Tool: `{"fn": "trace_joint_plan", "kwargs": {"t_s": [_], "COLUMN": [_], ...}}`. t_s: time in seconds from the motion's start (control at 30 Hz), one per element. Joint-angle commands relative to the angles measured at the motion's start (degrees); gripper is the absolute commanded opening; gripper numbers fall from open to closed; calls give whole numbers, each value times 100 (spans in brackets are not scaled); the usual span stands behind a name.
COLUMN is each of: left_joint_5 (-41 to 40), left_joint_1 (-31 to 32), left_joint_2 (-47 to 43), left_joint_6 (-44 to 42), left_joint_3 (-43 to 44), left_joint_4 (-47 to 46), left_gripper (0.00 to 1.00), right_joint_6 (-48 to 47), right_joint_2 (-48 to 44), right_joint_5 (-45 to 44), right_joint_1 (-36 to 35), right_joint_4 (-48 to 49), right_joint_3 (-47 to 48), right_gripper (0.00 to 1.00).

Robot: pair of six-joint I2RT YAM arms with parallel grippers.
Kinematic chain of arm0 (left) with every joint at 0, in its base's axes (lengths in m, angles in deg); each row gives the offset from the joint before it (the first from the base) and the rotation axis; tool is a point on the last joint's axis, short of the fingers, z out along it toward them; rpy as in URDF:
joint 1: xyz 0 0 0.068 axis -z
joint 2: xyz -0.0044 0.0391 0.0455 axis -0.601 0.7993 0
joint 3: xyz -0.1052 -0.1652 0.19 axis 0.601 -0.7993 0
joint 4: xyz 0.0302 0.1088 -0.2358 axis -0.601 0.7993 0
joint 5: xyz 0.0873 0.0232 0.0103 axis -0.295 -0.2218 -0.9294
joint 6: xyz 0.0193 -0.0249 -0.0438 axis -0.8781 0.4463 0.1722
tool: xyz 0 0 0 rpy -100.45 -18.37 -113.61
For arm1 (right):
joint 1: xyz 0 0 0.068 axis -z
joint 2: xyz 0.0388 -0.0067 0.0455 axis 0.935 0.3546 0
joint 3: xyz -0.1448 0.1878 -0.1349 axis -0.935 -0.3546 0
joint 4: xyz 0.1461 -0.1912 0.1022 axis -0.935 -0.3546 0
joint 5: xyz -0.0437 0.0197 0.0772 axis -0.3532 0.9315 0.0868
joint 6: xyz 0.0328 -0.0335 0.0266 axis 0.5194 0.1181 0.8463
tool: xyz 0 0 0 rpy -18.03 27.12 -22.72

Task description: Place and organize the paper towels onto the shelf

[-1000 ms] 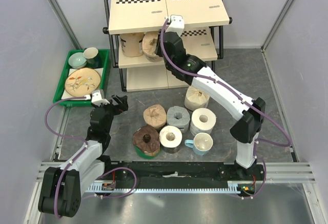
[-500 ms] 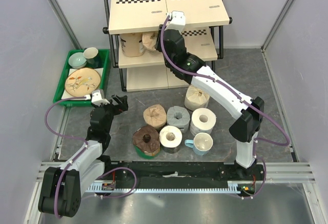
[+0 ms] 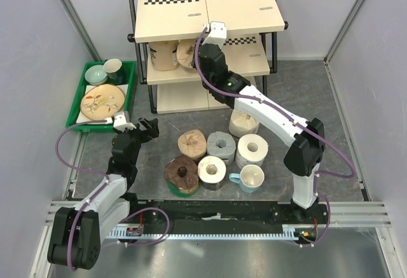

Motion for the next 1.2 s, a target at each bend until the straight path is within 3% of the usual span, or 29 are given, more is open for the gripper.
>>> {"fn": "trace_joint_plan", "kwargs": {"t_s": [0.0,0.43,0.57,0.6,0.7,1.17], "left_joint_5": [-114,-122,-114,-122,-122,-123], "left_joint_1": [-1,-1,-1,-1,-1,-1], "left_joint_2": [-48,-57,-48,-48,-48,-48], "left_joint_6": [128,128,128,128,128,128], "left_joint_3": [-1,-1,-9,-1,-1,-1], "left_joint_4": [-247,-247,-247,-247,-238,-247], "left_gripper": [94,94,94,94,94,94], "right_joint_6": [-94,-253,-244,-236,-235,-183], "right_joint_2": [-296,-200,-173,-173,-191,-472], "right_joint_5": [-111,-199,-199,-199,-173,37], "right_joint_1": [19,19,19,19,19,19], "right_joint_4": [778,936,936,936,945,1059], "right_joint_3": [-298,-298,-298,-298,-316,-702], "right_gripper": [31,33,47,55,62,68]}}
